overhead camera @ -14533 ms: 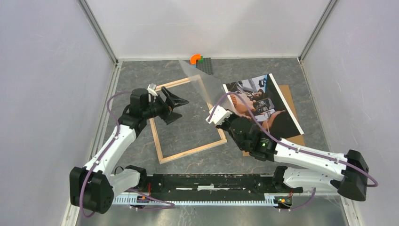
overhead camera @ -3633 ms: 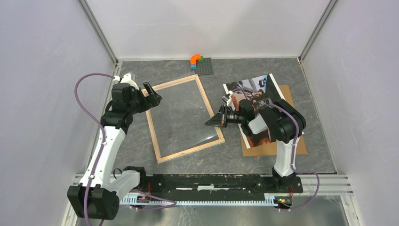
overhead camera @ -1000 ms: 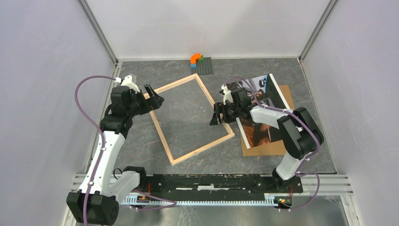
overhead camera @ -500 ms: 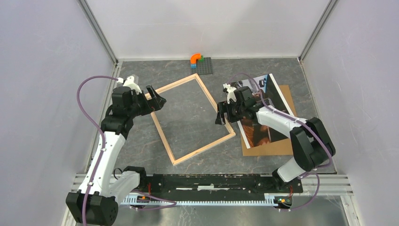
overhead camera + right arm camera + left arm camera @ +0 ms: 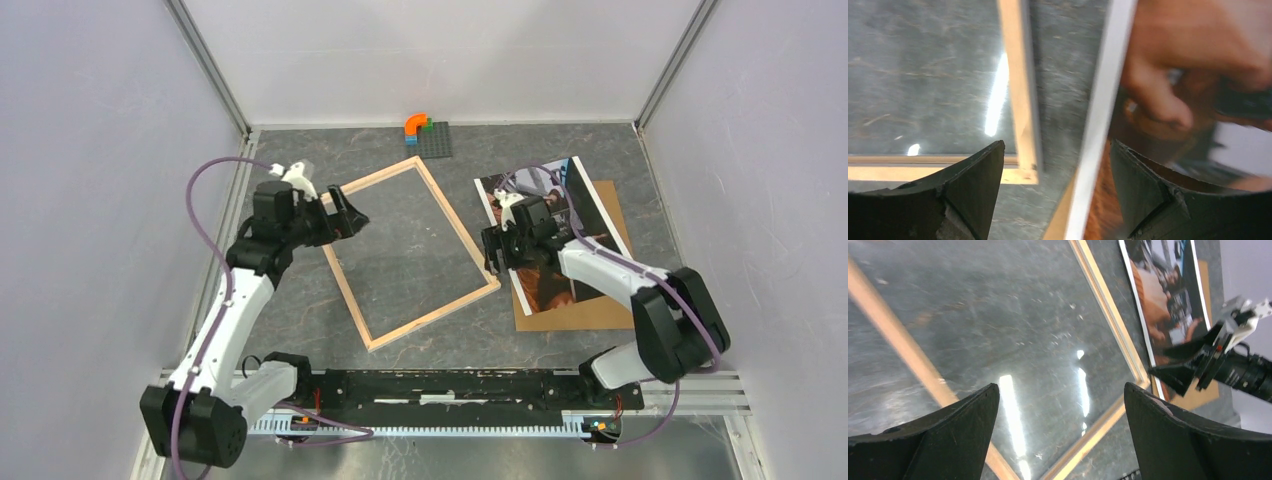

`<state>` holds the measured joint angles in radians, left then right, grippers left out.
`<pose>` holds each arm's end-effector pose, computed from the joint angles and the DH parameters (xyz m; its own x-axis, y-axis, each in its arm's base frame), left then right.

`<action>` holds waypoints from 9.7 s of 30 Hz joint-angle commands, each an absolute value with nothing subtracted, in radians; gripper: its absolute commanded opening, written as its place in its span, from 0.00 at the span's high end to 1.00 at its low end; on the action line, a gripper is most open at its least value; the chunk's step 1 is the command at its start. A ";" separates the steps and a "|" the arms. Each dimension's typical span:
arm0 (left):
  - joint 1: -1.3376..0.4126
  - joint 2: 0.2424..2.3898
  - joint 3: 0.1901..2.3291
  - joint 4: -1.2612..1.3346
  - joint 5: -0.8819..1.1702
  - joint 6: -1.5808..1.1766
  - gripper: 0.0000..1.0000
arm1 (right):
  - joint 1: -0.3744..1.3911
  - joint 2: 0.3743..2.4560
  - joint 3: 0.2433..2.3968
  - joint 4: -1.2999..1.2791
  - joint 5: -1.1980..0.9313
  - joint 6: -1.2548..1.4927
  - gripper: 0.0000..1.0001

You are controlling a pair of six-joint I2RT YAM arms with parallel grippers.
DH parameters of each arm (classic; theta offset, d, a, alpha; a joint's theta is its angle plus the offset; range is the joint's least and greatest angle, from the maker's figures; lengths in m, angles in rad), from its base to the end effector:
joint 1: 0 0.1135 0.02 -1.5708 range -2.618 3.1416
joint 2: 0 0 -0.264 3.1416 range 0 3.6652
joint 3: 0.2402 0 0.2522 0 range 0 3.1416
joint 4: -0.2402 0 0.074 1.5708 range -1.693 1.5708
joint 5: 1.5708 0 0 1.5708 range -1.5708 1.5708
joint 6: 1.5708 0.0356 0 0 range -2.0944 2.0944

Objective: Put the photo into the frame
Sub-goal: Place the photo frame item in the photo frame, then pick up the photo at the center of the board, then turn over the photo from the photo frame, then pick up the photo frame item at the center of the board.

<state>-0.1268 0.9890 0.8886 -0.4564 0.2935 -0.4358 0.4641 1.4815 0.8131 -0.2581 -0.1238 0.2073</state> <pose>0.2134 -0.0376 0.3121 -0.6292 -0.3271 -0.7051 0.1093 0.8609 -0.4970 0.2587 0.1344 0.1843 -0.8047 -0.1744 -0.5675 -0.3524 0.9096 0.2202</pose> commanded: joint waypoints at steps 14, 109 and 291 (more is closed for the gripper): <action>-0.676 1.692 1.046 0.248 0.305 -1.006 0.06 | 0.145 1.198 0.531 -0.089 0.086 0.291 0.26; -0.724 1.757 1.316 -0.118 0.115 -1.042 0.61 | 1.066 1.393 0.940 -0.583 1.022 0.418 1.00; -0.903 2.090 1.734 -0.348 0.021 -0.758 0.00 | -0.381 1.233 0.538 -0.048 0.121 0.293 0.08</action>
<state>-0.8780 2.0029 1.6016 -0.2970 0.1650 -0.7010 -0.3164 1.2102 0.5434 -0.1081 0.1417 0.3161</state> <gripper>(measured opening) 0.994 0.920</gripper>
